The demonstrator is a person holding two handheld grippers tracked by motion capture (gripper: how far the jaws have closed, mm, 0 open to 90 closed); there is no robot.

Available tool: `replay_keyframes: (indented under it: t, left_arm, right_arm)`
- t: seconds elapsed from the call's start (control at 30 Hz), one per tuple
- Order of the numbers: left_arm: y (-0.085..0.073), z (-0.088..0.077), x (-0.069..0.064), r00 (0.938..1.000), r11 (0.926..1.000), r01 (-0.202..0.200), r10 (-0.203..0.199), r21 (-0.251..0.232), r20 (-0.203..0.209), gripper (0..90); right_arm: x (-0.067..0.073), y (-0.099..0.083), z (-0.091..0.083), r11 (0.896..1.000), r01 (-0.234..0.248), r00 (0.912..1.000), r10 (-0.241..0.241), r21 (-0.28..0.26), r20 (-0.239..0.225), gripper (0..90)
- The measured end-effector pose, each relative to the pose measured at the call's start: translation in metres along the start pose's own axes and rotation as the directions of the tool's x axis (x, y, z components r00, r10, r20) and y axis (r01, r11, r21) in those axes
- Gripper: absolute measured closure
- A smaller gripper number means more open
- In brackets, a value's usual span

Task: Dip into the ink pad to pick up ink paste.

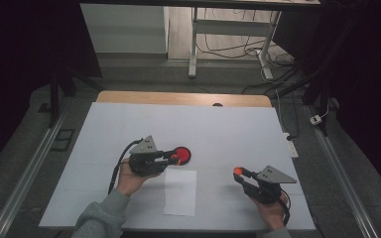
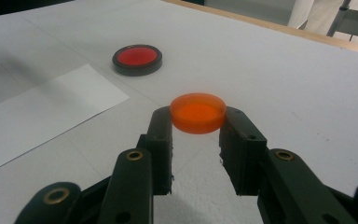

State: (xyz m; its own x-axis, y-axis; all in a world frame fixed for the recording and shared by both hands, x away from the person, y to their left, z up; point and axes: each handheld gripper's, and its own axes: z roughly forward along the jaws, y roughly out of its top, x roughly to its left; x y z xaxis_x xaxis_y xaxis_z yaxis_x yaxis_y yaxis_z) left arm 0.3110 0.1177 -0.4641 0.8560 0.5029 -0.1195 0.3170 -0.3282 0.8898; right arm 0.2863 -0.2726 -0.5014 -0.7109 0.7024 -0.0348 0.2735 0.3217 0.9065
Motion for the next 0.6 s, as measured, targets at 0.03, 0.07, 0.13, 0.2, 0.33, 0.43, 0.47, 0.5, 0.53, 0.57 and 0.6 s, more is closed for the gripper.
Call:
replay_keyframes:
  t: [0.03,0.07,0.13,0.2,0.33,0.43,0.47,0.5,0.53,0.57,0.6]
  left_arm:
    - [0.000,-0.001,-0.001,1.0000,1.0000,-0.002,0.002,0.000,0.000,72.6]
    - [0.000,-0.002,-0.002,1.0000,1.0000,-0.002,0.002,0.000,0.002,72.6]
    - [0.000,-0.003,-0.003,0.9999,1.0000,0.002,-0.002,-0.004,0.011,72.6]
    - [-0.001,-0.005,-0.004,0.9998,1.0000,0.004,-0.004,-0.004,0.018,72.6]
    - [-0.002,-0.008,-0.007,0.9996,1.0000,0.005,-0.005,-0.001,0.026,72.6]
    - [-0.003,-0.010,-0.009,0.9994,1.0000,0.009,-0.009,0.000,0.034,72.6]
    - [-0.004,-0.010,-0.010,0.9993,0.9999,0.011,-0.011,0.001,0.034,72.6]
    - [-0.004,-0.010,-0.012,0.9993,0.9999,0.012,-0.012,0.004,0.036,72.6]
    - [-0.005,-0.009,-0.013,0.9992,0.9999,0.010,-0.011,0.009,0.038,72.6]
    - [-0.006,-0.009,-0.015,0.9992,0.9999,0.009,-0.010,0.012,0.040,72.6]
    - [-0.006,-0.009,-0.016,0.9991,0.9999,0.010,-0.011,0.013,0.040,72.6]
  right_arm:
    - [0.000,0.000,0.000,1.000,0.000,1.0000,0.000,0.000,0.000,64.7]
    - [0.000,0.000,0.000,1.000,0.001,1.0000,-0.001,0.000,-0.001,64.7]
    - [0.000,0.000,0.000,1.000,0.001,1.0000,-0.001,-0.002,0.000,64.7]
    - [0.000,0.000,-0.001,1.000,-0.001,1.0000,0.001,-0.004,0.000,64.7]
    - [0.000,0.000,0.000,1.000,0.002,1.0000,-0.002,0.000,-0.003,64.7]
    - [0.000,0.000,0.000,1.000,0.003,1.0000,-0.003,-0.001,-0.005,64.7]
    - [0.000,0.000,0.000,1.000,0.003,1.0000,-0.003,0.000,-0.005,64.7]
    - [0.000,0.000,0.000,1.000,0.002,1.0000,-0.002,0.000,-0.005,64.7]
    - [0.000,0.000,0.000,1.000,0.002,1.0000,-0.002,-0.001,-0.005,64.7]
    - [0.000,0.000,0.000,1.000,0.001,1.0000,-0.001,-0.001,-0.005,64.7]
    - [0.000,0.000,0.000,1.000,-0.001,1.0000,0.001,-0.003,-0.006,64.7]
